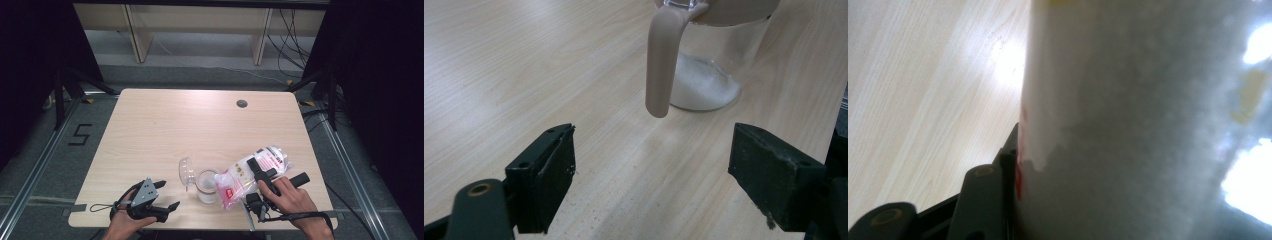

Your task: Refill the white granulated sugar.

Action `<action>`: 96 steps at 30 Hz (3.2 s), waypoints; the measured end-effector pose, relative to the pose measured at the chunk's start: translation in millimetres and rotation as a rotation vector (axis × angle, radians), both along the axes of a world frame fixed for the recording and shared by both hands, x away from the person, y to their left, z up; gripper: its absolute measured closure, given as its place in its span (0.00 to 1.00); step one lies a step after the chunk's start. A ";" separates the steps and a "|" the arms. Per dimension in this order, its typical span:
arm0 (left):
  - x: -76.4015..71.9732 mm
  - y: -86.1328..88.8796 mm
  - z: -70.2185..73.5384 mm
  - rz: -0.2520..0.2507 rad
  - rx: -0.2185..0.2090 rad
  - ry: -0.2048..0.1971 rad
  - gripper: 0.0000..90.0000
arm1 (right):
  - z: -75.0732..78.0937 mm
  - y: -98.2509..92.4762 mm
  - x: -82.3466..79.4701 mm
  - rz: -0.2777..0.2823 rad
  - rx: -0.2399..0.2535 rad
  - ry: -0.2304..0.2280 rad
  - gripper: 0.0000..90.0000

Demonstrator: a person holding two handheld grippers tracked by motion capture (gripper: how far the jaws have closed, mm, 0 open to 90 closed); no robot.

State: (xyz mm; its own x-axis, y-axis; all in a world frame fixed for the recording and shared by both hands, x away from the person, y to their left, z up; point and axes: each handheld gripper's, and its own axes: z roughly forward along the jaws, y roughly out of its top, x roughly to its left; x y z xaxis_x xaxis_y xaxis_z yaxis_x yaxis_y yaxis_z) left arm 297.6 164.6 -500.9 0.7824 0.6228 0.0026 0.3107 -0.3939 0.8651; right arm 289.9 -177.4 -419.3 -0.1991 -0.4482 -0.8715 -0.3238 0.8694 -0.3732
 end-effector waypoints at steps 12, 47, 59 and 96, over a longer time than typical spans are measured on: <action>2.0 0.5 1.7 0.005 0.015 -0.007 0.21 | 2.0 -2.0 -4.3 -0.016 0.027 -0.002 0.58; 2.6 0.2 1.7 0.005 0.023 -0.010 0.21 | 6.9 -0.4 -5.6 0.015 0.017 -0.007 0.59; 1.2 0.1 1.6 0.008 0.021 -0.001 0.21 | 3.2 1.5 -4.6 0.010 0.002 -0.002 0.59; 1.3 0.4 0.9 0.010 0.022 0.005 0.21 | 7.3 -0.2 -4.3 0.010 -0.001 -0.010 0.60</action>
